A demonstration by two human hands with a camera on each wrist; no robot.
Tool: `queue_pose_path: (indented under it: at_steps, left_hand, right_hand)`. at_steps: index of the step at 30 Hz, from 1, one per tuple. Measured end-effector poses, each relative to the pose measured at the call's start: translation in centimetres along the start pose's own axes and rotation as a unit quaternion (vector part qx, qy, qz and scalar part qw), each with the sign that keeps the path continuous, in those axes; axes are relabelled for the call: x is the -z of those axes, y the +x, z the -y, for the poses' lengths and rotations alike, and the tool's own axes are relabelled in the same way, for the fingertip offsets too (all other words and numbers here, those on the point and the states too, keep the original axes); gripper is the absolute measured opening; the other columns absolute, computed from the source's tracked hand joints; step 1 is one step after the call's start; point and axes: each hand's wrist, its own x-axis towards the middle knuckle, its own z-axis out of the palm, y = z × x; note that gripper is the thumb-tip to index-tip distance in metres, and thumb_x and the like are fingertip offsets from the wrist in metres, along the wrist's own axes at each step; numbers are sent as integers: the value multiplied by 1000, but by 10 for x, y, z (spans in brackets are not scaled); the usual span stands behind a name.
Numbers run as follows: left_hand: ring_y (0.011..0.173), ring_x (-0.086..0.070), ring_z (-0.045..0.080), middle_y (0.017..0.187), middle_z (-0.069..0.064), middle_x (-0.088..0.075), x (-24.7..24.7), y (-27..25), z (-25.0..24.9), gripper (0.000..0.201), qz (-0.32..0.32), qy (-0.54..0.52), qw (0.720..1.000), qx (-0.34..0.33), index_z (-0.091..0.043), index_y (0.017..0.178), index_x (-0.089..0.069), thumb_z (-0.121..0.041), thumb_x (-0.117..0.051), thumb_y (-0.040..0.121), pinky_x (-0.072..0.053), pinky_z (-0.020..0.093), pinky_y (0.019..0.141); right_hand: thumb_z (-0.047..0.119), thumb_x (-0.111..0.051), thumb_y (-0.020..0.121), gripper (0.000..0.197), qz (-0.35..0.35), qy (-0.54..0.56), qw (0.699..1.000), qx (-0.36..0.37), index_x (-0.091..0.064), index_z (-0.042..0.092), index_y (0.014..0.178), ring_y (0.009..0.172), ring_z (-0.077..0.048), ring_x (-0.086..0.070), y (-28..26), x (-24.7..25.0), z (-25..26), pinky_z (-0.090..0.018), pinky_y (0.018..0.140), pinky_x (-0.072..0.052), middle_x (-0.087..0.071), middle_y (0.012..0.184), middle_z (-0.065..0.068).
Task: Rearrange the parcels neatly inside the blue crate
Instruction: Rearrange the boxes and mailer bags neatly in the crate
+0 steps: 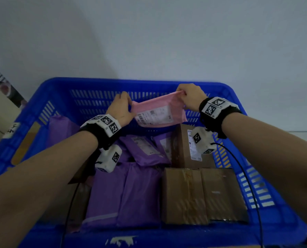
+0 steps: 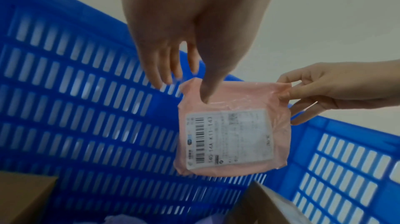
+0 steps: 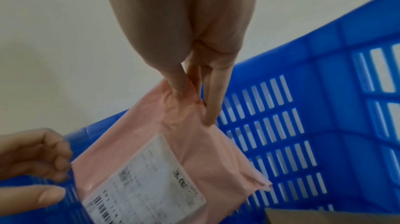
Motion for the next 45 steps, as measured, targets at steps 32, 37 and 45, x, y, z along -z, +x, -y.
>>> queue_pose_path:
  at_steps: [32,37,45]
  left_hand:
    - [99,-65,20,117,2,-65,-19,-18,-61,39,165,-543,817,107,-21,126,-49,-16,-62,89,-54,35,79]
    - [101,-63,21,119,3,-63,-38,-16,-69,38,226,-482,836,129,-19,122,-51,-15,-65,87,-53,33,73]
    - [98,-60,27,115,13,-64,-79,-9,-85,32,310,-392,853,153,-4,125,-55,-5,-53,93,-53,35,73]
  right_hand:
    - [1,-67,83,50,-52,456,880,-125,-53,13,130,101,-29,-61,-66,28,-42,-49,93,-50,-62,117,-18]
    - [-9,-63,83,69,-29,403,903,-143,-39,16,143,106,-31,-61,-76,32,-55,-48,83,-56,-58,124,-15]
    - [-8,-62,76,73,-2,151,972,-183,-41,17,141,108,-31,-61,-74,10,-78,-37,71,-56,-60,124,-13]
